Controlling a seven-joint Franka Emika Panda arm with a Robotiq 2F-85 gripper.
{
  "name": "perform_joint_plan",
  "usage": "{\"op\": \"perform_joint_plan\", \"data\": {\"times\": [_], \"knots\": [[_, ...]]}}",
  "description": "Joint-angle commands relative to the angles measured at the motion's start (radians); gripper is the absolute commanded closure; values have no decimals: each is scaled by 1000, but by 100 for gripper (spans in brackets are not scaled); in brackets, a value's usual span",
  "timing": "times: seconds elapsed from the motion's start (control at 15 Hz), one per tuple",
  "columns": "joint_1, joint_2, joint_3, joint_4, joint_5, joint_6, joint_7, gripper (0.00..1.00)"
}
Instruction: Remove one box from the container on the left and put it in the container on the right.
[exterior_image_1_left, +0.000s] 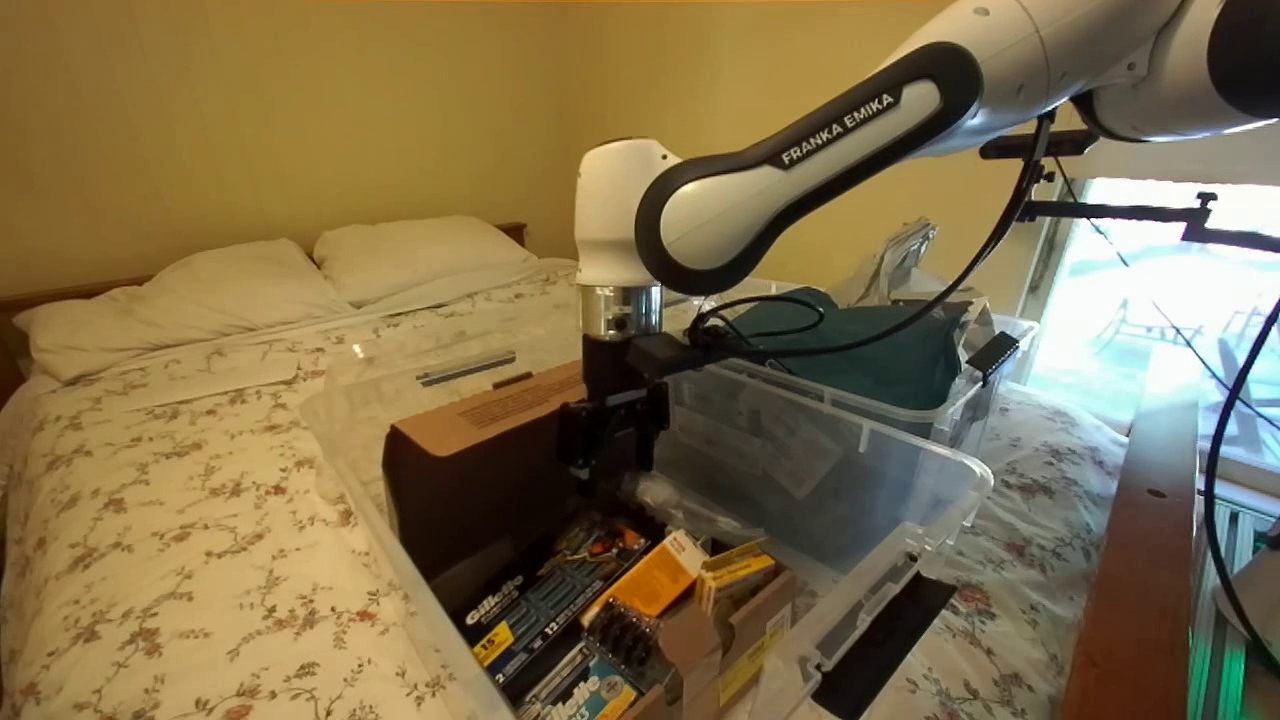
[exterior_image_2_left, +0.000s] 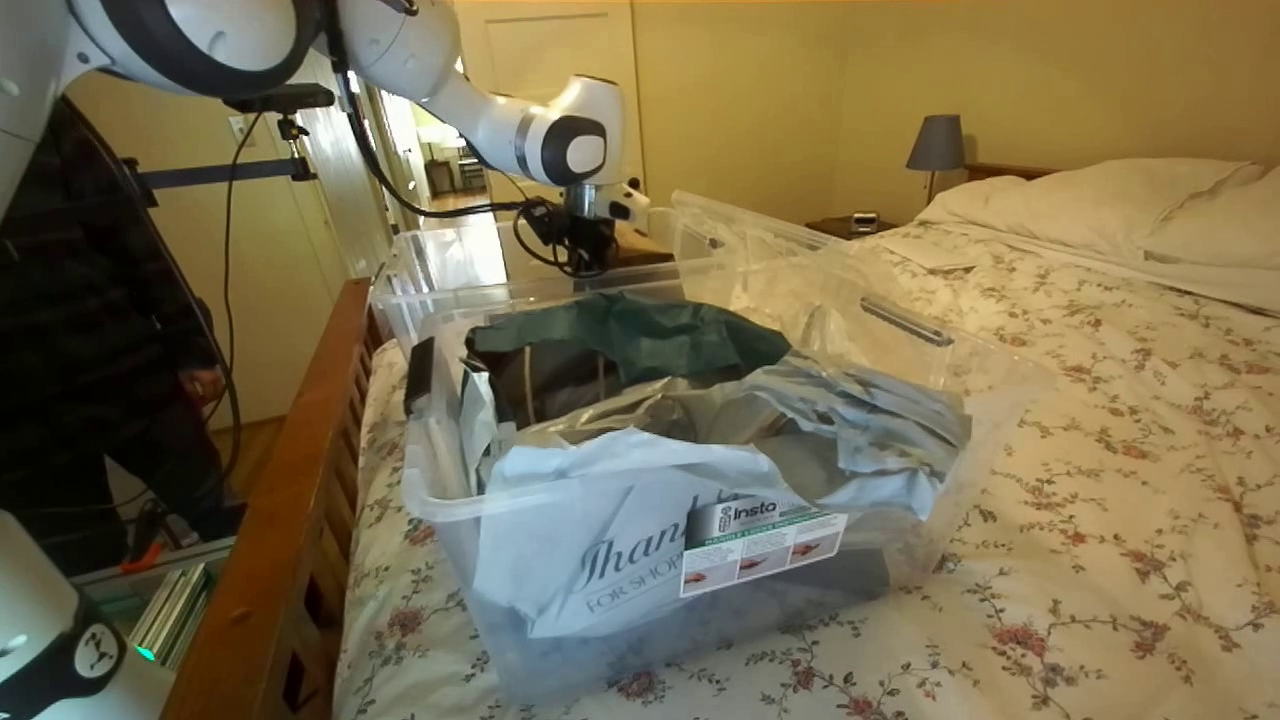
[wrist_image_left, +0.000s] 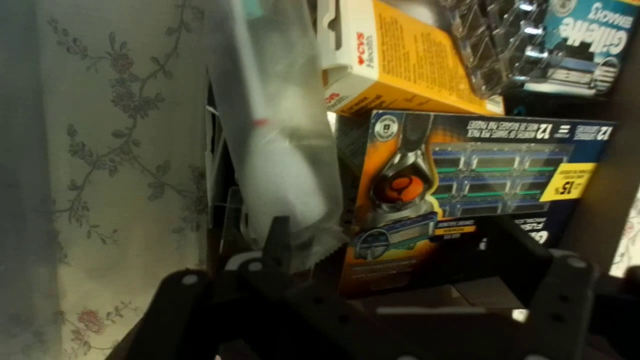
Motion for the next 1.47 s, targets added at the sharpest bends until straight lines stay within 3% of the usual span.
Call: {"op": "perform_joint_plan", "data": {"times": [0.0, 0.67, 0.8, 1.13, 1.4], "knots": [[-2, -66, 22, -60, 29, 15, -56, 0], [-42, 49, 29, 6, 147, -155, -36, 0], [-57, 48, 48, 10, 187, -211, -61, 0], [-62, 5, 87, -13, 224, -214, -192, 0], [-59, 59, 92, 35, 210, -237, -263, 0]]}}
